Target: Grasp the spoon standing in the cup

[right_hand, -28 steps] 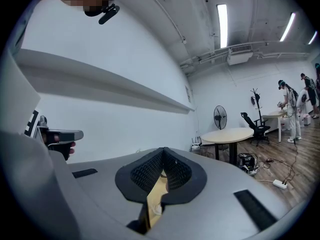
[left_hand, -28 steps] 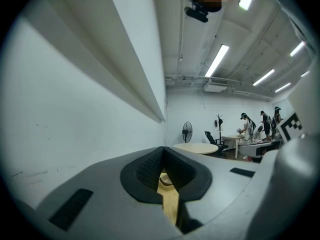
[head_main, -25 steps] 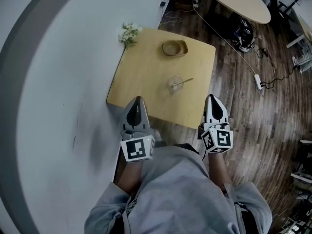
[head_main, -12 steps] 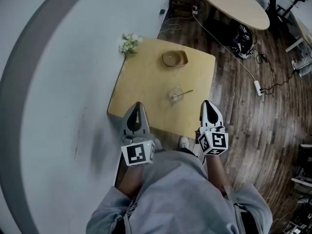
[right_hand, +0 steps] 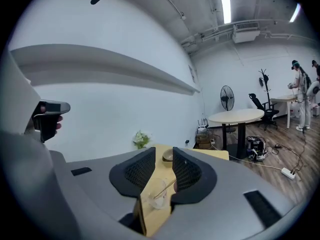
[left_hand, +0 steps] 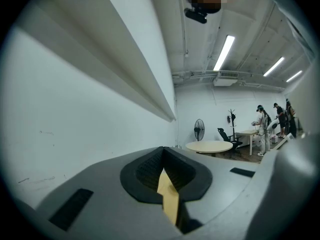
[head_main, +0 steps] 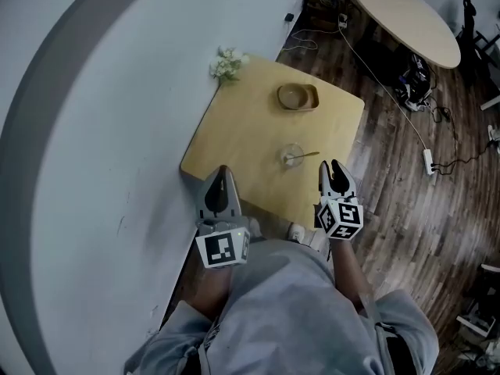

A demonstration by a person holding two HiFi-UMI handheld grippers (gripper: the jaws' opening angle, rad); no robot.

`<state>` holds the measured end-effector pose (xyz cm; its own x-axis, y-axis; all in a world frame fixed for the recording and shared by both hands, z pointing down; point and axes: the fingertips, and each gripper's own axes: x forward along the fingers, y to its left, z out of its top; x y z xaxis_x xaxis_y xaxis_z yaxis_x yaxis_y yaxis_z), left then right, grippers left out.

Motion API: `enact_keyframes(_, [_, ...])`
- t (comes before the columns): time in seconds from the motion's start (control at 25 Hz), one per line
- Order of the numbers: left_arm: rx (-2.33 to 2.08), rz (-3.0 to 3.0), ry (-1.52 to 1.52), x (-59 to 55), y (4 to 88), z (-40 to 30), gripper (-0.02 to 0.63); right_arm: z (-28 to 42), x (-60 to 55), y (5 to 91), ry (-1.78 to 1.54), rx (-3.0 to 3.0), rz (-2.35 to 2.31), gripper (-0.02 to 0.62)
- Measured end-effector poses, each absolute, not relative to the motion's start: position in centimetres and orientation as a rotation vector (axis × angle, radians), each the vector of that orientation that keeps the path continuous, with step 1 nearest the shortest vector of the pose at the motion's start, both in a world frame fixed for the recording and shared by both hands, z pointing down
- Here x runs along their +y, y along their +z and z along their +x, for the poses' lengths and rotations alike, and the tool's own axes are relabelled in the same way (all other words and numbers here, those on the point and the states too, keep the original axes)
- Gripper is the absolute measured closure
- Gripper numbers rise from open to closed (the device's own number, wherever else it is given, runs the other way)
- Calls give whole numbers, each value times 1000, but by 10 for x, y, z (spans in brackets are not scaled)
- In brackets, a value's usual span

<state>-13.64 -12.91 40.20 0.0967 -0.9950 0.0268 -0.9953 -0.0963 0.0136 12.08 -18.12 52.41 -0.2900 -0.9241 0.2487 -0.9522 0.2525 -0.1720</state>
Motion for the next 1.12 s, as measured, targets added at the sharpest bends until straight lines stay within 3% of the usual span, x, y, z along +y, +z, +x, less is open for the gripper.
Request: enact_keyframes(1.12, [-2375,2007,95,-101,406,-166,604,118,-224,636,857,-2302,1555,499])
